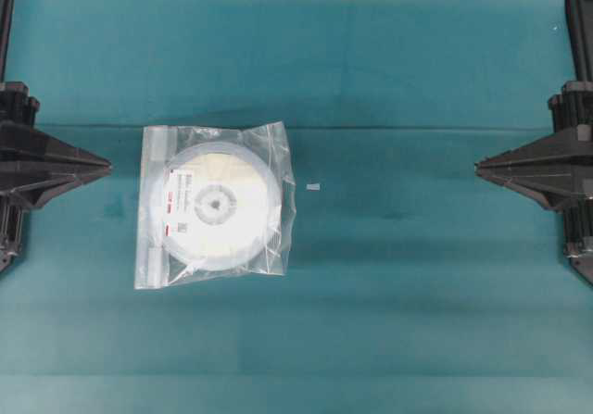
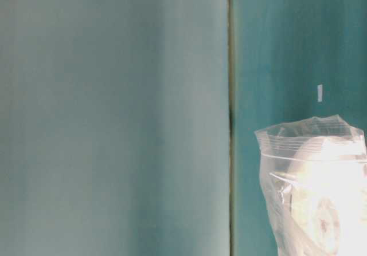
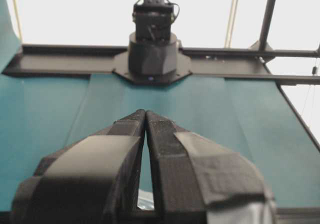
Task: Take out the reel from the clear zip bag.
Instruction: 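Move the left gripper to the bag's left edge and pinch it, then reach the right gripper into the bag opening toward the white reel, then close the right gripper on the reel's rim inside the bag, then pull the reel rightward out of the bag while left gripper holds bag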
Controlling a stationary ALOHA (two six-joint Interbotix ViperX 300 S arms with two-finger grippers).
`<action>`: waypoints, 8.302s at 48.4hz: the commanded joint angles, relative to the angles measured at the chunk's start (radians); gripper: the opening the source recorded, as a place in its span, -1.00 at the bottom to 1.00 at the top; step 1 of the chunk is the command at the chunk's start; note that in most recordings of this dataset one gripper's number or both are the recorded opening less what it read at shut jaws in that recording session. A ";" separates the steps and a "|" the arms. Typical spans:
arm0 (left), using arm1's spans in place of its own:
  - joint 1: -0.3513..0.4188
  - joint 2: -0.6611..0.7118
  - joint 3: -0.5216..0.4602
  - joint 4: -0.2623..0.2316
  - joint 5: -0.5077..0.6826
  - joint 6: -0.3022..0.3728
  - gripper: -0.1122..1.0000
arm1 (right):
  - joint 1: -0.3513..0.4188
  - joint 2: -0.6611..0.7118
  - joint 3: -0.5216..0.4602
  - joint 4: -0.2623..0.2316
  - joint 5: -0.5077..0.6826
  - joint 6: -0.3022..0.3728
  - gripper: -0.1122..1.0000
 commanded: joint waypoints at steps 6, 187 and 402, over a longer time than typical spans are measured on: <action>-0.002 0.018 -0.055 0.009 0.003 -0.222 -0.75 | 0.021 0.060 -0.035 0.138 -0.005 0.074 -0.80; 0.192 0.802 0.140 0.021 -0.176 -0.940 -0.83 | -0.044 1.140 -0.479 0.505 0.021 0.488 0.59; 0.192 0.802 0.141 0.021 -0.175 -0.934 -0.82 | -0.032 0.706 0.044 0.792 0.048 0.489 -0.74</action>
